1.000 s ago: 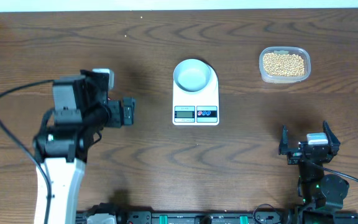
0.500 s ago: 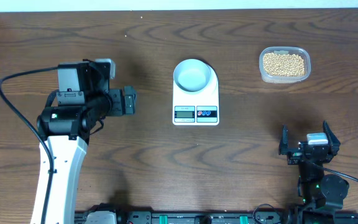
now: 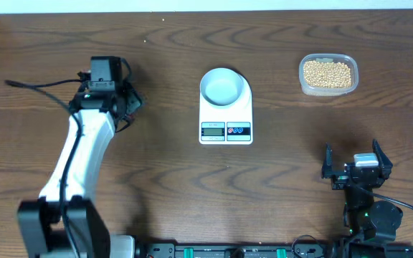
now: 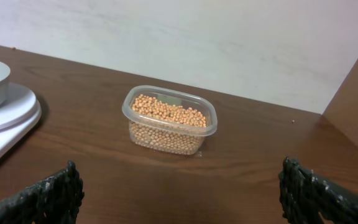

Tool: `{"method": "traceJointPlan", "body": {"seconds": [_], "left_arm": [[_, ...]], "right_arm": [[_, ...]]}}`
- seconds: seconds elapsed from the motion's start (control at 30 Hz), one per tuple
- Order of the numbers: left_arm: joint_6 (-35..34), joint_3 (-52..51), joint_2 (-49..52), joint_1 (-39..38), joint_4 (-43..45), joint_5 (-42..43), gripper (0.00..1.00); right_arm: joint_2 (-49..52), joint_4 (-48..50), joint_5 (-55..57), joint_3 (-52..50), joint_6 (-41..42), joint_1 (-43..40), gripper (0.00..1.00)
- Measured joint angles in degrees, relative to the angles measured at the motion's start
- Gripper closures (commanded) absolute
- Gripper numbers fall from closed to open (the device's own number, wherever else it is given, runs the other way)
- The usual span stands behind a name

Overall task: Scoop item into bowl and weigh 50g on scale
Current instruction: 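Raise the left arm and move the left gripper toward the red scoop, then lower the left gripper over the red scoop and close on its rim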

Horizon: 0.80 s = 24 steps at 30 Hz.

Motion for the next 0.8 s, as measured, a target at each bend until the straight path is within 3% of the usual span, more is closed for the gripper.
{"method": "traceJointPlan", "body": {"seconds": [0.37, 0.8], "left_arm": [[-4.83, 0.00, 12.94, 5.20, 4.52, -0.50, 0.50], [-1.18, 0.00, 16.98, 6.38, 11.21, 4.63, 0.52]], "right_arm": [[0.00, 0.00, 0.00, 0.00, 0.00, 0.00, 0.01], [0.00, 0.00, 0.00, 0.00, 0.00, 0.00, 0.01]]}}
